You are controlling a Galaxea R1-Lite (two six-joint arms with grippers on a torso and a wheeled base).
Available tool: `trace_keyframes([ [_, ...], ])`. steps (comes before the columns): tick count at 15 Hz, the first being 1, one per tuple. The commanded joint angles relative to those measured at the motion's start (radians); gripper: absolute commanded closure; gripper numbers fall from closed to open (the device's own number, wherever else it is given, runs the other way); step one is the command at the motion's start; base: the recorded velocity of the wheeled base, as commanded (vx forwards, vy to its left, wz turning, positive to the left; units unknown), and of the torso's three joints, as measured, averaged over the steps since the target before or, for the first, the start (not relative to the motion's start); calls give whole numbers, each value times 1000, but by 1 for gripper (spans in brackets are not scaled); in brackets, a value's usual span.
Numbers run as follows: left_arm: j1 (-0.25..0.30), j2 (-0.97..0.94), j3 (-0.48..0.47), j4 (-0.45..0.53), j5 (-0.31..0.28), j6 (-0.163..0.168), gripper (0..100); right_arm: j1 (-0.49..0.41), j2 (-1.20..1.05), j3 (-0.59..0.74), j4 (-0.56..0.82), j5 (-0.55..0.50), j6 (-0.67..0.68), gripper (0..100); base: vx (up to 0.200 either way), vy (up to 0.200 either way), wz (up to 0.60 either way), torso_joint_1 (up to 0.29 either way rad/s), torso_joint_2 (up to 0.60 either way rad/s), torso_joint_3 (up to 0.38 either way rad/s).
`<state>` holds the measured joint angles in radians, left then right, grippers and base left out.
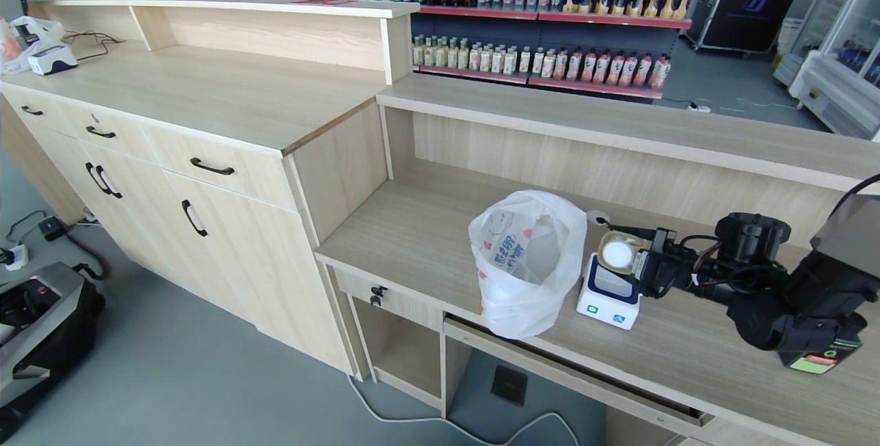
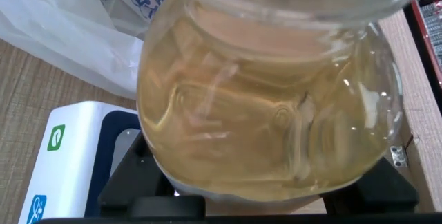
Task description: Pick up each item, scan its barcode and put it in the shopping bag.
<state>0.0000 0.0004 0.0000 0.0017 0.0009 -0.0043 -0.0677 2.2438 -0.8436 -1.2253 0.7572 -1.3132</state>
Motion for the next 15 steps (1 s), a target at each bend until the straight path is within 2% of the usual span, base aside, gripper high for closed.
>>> trace_keyframes([
  [1,0,0,0,0,1,0,0,6,17,-18,-2,1,8,100,0,0,0,0,0,0],
  [15,0,0,0,0,1,0,0,26,65,-64,-20,-1,26,100,0,0,0,0,0,0],
])
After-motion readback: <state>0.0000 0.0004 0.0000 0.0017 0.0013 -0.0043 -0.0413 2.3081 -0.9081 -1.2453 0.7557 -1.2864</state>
